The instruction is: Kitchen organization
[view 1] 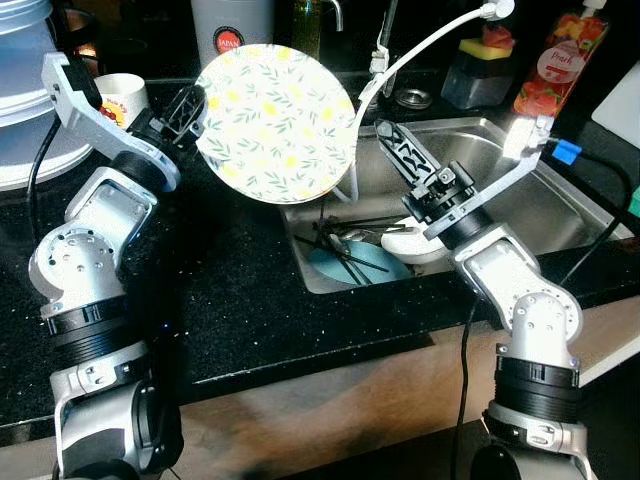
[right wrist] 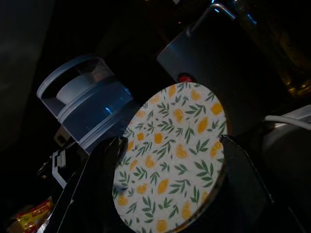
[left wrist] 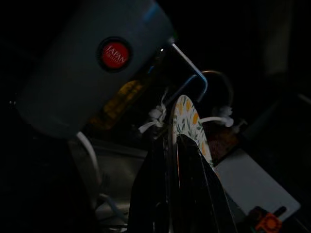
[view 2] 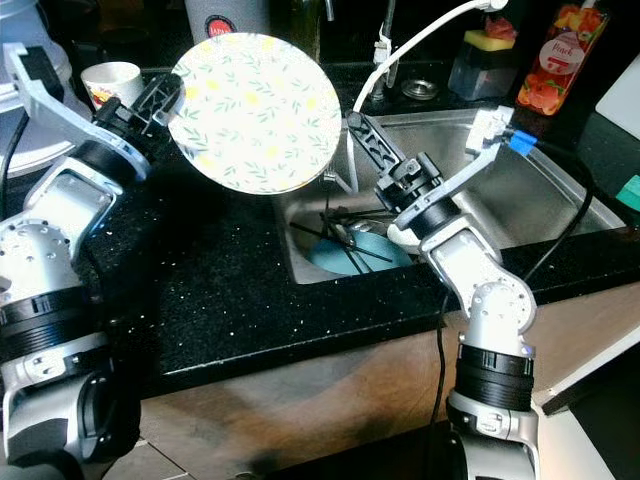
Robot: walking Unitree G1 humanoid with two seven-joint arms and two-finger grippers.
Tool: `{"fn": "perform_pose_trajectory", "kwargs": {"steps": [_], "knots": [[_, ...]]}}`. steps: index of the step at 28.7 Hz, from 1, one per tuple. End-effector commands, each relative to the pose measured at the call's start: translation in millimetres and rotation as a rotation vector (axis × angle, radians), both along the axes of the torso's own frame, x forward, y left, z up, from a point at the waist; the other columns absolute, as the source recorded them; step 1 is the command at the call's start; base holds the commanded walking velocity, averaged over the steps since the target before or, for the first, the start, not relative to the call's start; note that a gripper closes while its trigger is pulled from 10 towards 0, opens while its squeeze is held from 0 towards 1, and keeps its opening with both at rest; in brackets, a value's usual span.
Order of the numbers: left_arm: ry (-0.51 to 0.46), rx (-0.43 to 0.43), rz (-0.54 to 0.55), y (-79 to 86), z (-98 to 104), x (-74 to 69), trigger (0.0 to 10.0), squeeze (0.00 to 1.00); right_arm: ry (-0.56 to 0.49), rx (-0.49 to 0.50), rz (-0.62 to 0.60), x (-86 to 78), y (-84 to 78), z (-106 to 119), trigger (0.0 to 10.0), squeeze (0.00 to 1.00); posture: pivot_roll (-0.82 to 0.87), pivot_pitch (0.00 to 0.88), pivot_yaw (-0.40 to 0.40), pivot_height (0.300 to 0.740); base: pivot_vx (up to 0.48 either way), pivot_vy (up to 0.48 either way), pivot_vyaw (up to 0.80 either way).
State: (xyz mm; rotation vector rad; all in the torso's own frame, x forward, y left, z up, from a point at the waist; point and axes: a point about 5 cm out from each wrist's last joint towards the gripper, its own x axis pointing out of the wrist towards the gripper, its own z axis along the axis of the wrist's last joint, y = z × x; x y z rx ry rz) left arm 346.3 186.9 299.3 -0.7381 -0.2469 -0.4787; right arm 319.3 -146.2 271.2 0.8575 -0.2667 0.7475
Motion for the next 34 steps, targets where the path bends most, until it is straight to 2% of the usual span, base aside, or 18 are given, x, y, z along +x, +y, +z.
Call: {"fn": "perform_pose_trajectory", "kwargs": {"steps": [1, 7, 13, 21, 27, 34], "knots": [[-0.024, 0.013, 0.008, 0.1, 7, 0.3, 10.0, 0.0, -0.018, -0.004, -0.028, -3.2, -5.1, 2, 10.0, 0.0, 0.12, 0.057, -0.015, 0.74, 0.0, 0.0, 0.0], [-0.031, 0.024, 0.015, 0.8, 9, 0.7, 10.0, 0.0, -0.02, -0.005, -0.037, -3.6, -6.7, 2, 10.0, 0.0, 0.12, 0.058, -0.013, 0.74, 0.0, 0.0, 0.0], [-0.043, 0.062, 0.013, -3.5, 10, 1.6, 10.0, 0.0, -0.072, -0.006, -0.035, -9.7, -7.9, 9, 10.0, 0.0, 0.12, 0.06, -0.008, 0.74, 0.0, 0.0, 0.0], [-0.078, 0.098, -0.039, -14.0, 16, -0.2, 10.0, 0.0, -0.111, -0.001, -0.015, -15.1, -6.9, 12, 10.0, 0.0, 0.11, 0.06, -0.009, 0.74, 0.0, 0.0, 0.0], [-0.155, 0.098, -0.127, -29.1, 37, -7.6, 10.0, 0.0, -0.091, -0.008, 0.003, -15.3, -0.3, 7, 10.0, 0.0, 0.12, 0.057, -0.003, 0.74, 0.0, 0.0, 0.0], [-0.195, 0.095, -0.153, -34.3, 48, -12.3, 10.0, 0.0, -0.083, -0.001, 0.02, -15.5, 3.7, 5, 10.0, 0.0, 0.12, 0.057, -0.003, 0.74, 0.0, 0.0, 0.0]]}}
